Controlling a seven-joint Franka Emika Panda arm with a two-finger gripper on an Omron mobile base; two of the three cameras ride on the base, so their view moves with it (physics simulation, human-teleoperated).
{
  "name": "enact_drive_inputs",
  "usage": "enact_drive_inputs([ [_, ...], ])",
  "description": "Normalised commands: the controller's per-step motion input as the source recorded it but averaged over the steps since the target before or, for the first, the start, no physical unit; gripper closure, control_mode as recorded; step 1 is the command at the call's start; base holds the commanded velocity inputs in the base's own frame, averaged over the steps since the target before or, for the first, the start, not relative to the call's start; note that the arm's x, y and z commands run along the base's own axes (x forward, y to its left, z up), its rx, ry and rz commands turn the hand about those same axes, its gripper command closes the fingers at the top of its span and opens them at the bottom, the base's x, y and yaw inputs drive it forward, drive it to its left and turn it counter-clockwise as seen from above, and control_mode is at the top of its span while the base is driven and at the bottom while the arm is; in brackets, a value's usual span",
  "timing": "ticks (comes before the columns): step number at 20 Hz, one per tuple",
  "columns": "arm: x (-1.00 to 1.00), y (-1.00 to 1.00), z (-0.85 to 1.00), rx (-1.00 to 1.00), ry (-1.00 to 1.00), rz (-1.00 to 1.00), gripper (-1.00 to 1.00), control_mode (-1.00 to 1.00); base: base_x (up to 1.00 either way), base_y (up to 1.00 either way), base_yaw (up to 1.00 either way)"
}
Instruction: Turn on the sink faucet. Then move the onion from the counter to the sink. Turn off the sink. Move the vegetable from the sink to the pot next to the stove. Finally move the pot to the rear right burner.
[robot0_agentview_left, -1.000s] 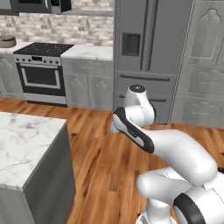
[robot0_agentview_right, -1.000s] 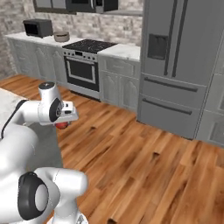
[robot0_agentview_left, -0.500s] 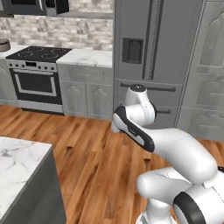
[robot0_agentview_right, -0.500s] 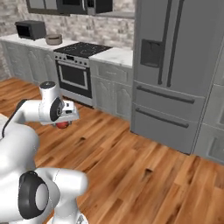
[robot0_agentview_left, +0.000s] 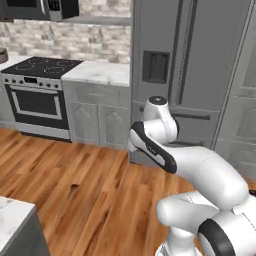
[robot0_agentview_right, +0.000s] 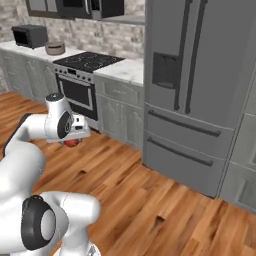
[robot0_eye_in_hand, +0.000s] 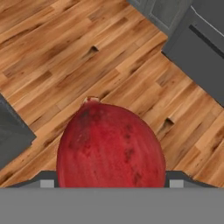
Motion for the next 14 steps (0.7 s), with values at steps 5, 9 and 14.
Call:
enact_drive_inputs([
  [5, 0.0, 0.0, 0.0, 0.0, 0.0, 0.0, 1.0, 1.0, 0.78, -0.15, 0.13],
  [9, 0.0, 0.0, 0.0, 0.0, 0.0, 0.0, 1.0, 1.0, 0.62, -0.05, 0.09],
  [14, 0.0, 0.0, 0.0, 0.0, 0.0, 0.0, 1.0, 1.0, 0.63, 0.16, 0.05],
])
